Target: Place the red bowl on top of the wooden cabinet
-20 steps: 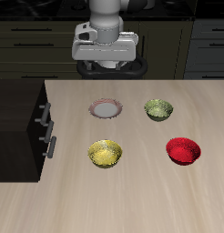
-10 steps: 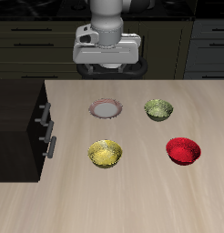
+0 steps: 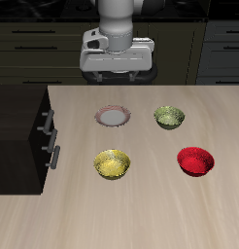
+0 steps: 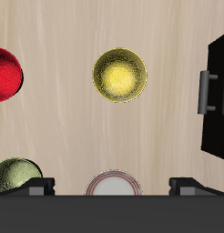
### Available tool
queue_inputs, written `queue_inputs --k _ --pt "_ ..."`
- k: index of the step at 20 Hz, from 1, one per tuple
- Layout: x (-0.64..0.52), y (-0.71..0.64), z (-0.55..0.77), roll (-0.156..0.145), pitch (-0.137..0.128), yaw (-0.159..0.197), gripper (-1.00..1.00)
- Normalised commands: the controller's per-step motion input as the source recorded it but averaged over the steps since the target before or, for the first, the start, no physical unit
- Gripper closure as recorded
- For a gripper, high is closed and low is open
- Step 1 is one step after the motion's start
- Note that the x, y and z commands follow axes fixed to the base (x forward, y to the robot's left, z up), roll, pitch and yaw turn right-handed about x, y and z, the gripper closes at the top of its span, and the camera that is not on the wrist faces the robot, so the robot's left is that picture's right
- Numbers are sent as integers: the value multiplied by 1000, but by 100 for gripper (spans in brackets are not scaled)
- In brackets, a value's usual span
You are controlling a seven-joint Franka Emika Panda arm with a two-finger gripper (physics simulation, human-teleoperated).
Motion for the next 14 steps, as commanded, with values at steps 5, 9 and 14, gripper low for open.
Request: queue_inputs --k 5,9,14 --pt "231 2 -16 -8 12 6 -100" --pt "201 85 -6 18 19 -4 -100" --pt "115 81 91 4 -15 22 -100"
